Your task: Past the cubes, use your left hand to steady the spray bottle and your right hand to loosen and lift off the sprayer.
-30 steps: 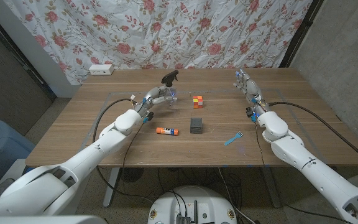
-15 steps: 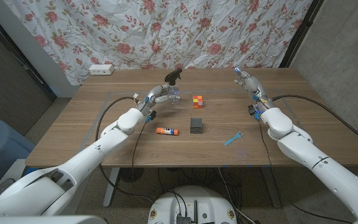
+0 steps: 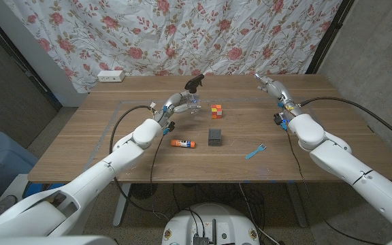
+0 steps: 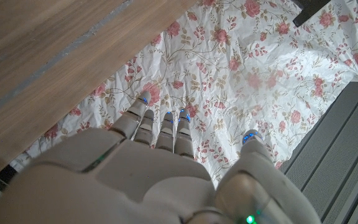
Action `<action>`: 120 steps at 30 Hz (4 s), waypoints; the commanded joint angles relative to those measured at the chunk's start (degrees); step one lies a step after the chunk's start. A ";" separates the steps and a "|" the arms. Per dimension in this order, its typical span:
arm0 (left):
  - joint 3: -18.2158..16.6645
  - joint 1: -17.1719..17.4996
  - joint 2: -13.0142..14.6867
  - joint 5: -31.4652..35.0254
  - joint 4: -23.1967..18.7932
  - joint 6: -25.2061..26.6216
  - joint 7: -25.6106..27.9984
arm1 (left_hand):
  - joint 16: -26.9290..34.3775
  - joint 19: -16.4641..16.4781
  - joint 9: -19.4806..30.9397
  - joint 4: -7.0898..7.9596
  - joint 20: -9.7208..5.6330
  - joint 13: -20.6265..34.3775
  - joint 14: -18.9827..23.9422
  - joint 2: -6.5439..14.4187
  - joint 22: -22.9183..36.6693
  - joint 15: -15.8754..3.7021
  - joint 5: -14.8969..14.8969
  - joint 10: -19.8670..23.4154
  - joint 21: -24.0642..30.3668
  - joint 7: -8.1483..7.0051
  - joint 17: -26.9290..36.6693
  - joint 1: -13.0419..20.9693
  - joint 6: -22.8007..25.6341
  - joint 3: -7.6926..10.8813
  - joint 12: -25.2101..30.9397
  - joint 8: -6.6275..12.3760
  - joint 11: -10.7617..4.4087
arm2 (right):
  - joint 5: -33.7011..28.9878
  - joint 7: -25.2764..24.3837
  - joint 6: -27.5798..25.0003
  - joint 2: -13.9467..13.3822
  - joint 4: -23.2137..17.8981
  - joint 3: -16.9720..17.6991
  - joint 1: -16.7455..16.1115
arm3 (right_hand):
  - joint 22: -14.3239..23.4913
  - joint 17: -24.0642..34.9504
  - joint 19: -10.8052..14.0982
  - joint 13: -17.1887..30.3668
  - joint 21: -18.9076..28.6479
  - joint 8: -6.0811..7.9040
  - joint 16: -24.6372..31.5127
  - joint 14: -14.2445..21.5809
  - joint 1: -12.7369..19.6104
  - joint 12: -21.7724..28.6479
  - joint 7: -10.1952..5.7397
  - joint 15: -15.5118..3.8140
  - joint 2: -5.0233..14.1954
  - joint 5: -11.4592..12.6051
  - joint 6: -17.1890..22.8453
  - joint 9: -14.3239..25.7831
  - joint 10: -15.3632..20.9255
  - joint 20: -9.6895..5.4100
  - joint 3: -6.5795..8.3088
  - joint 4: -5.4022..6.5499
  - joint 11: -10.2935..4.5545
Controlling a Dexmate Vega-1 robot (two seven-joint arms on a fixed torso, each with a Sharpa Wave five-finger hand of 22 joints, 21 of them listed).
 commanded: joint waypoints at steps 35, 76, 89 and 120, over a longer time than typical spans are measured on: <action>1.12 1.33 -1.26 4.21 -3.46 3.18 4.60 | 0.38 -0.12 -0.29 0.05 -4.09 1.28 -0.52 2.36 0.14 -6.19 0.45 0.86 -0.46 -0.13 0.01 0.65 0.69 -2.02 0.14 1.04 -0.09 | -13.19 3.66 -31.62 -5.57 -21.43 -8.79 7.00 | 0.19 -0.38 0.21 0.17 0.22 2.03 1.06 2.49 2.40 0.30 1.33 2.25 -2.96 -0.63 9.59 0.59 0.51 1.82 0.87 -2.59 1.41; 2.84 1.83 -1.81 9.74 -5.59 7.15 8.85 | 0.49 -0.14 -0.64 -0.10 -3.96 2.18 -0.58 3.74 0.15 -6.16 0.58 1.38 -0.46 -0.30 -0.09 0.98 1.04 -3.27 -0.22 1.64 -0.38 | -26.44 10.63 -49.90 -1.48 -27.34 -23.04 18.27 | 0.18 -0.30 0.42 0.19 0.30 2.17 1.33 3.30 3.22 0.57 3.31 3.03 -2.85 -0.51 12.61 0.91 1.10 2.18 1.43 -2.67 2.90; 3.33 1.35 -1.96 10.16 -5.49 7.90 8.69 | 0.48 -0.22 -0.72 -0.14 -3.90 2.43 -0.66 4.01 0.16 -6.06 0.61 1.49 -0.47 -0.22 -0.14 1.07 1.09 -3.65 -0.35 1.80 -0.30 | -27.81 11.78 -50.88 -1.02 -27.43 -24.79 19.40 | 0.17 -0.27 0.55 0.19 0.30 2.40 1.38 3.53 3.32 0.65 3.53 3.13 -3.12 -0.66 14.00 0.97 1.44 2.19 1.44 -2.67 2.77; 4.26 1.47 -1.07 11.97 -7.15 9.62 8.23 | 0.66 0.10 -0.93 -0.31 -3.92 2.95 -0.21 4.47 0.16 -6.33 0.69 2.13 -0.35 -0.47 -0.25 1.56 1.91 -4.42 -0.56 2.43 -0.61 | -29.10 14.03 -49.16 0.97 -26.26 -26.21 20.99 | 0.18 0.03 0.67 0.20 0.28 2.07 1.50 3.59 2.36 0.58 3.92 3.09 -2.47 -1.08 14.76 1.07 1.67 2.15 1.36 -1.87 3.25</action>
